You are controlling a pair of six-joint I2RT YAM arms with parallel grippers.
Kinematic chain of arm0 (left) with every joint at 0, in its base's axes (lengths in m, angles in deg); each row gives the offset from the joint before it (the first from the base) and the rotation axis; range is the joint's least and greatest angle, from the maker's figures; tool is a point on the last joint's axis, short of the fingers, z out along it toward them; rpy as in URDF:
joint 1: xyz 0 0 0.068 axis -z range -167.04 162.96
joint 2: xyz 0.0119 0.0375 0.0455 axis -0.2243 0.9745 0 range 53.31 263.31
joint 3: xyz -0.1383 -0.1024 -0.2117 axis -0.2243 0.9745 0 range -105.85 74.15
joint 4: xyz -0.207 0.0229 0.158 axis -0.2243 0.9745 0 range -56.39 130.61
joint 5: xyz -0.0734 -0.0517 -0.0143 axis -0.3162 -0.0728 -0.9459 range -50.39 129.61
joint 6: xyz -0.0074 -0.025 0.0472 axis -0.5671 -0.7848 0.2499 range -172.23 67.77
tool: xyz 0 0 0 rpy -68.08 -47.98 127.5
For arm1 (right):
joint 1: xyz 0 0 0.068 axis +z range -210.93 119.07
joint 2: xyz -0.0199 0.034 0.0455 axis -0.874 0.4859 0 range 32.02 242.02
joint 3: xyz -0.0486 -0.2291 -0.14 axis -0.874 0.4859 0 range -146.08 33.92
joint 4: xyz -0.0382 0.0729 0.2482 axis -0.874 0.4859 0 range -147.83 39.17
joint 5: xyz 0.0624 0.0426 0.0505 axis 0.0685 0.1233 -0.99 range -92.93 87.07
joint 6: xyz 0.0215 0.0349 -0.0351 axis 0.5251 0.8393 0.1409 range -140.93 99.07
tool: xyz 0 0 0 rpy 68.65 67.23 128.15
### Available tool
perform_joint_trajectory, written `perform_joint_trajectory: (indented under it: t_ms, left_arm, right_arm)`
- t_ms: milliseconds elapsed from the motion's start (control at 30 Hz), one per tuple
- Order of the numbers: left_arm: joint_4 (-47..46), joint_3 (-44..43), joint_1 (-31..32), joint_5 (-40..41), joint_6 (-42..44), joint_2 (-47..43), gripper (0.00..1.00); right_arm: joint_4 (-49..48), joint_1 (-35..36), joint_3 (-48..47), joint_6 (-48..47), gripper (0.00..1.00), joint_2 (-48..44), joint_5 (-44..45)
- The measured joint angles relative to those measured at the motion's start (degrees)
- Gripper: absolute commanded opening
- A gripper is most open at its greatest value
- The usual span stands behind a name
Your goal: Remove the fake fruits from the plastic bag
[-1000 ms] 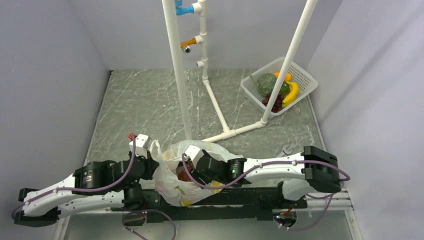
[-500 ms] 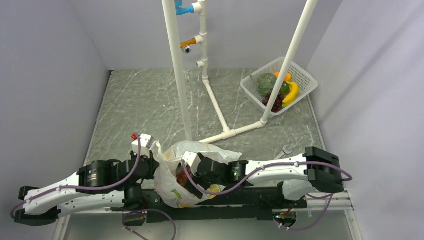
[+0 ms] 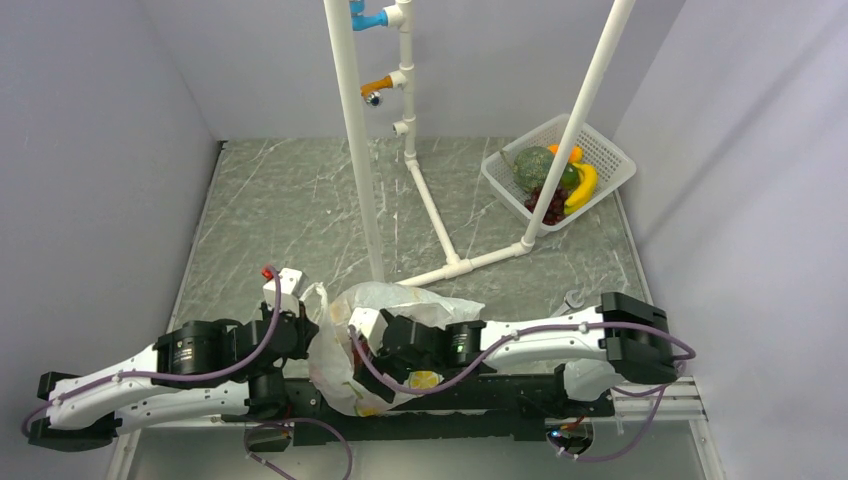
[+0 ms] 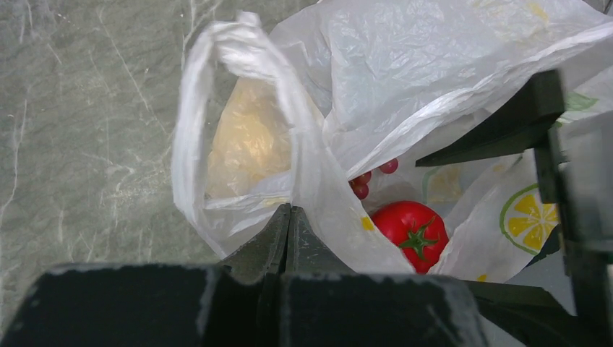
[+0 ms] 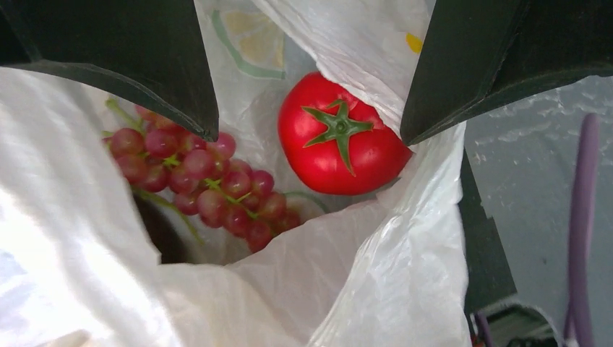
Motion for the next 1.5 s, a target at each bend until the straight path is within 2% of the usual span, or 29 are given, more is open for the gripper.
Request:
perform_joint_trajectory:
  t_ms: [267,467,533,600,633,800,900,1000,1200,1300,1400,1500]
  left_arm:
    - [0.28,0.00,0.11,0.00,-0.15,0.04,0.00]
    - [0.28,0.00,0.26,0.00,-0.17,-0.02,0.00]
    - [0.28,0.00,0.28,0.00,-0.17,-0.04,0.00]
    - [0.28,0.00,0.35,0.00,-0.15,-0.04,0.00]
    - [0.28,0.00,0.35,0.00,-0.15,-0.04,0.04]
    - [0.20,0.00,0.37,-0.04,0.04,-0.35,0.69]
    - [0.07,0.00,0.44,-0.11,0.55,-0.96,0.89]
    - [0.42,-0.26,0.48,0.09,0.35,-1.81,0.96]
    - [-1.84,-1.86,0.48,-0.66,3.74,-1.79,0.99]
    - [-4.33,-2.56,0.46,-2.01,7.23,1.84,0.98]
    - [-5.99,-3.08,-0.70,-3.19,9.01,7.98,0.85]
    - [-6.97,-2.95,-5.40,-5.64,9.79,12.20,0.61]
  right_arm:
    - [-0.90,1.77,0.00,0.20,0.99,7.30,-1.81]
    - [-1.51,2.71,0.02,0.33,0.98,12.13,1.49]
    - [-1.60,2.75,0.37,0.52,0.92,12.26,2.54]
    - [-2.27,2.80,0.72,0.92,0.82,12.22,3.69]
    - [-2.56,2.80,0.87,1.11,0.79,12.17,4.20]
    - [-3.04,2.80,1.73,2.03,0.53,10.10,6.12]
    - [-3.13,2.80,1.84,2.21,0.42,8.13,7.17]
    - [-3.45,2.80,1.84,2.23,0.37,6.71,7.74]
    - [-3.37,2.80,1.84,2.75,0.34,5.99,8.76]
    - [-3.39,2.80,1.84,3.19,0.33,5.99,8.79]
    - [-3.39,2.80,1.84,3.52,0.31,5.97,8.83]
    - [-3.34,2.80,2.27,3.98,0.28,5.60,9.25]
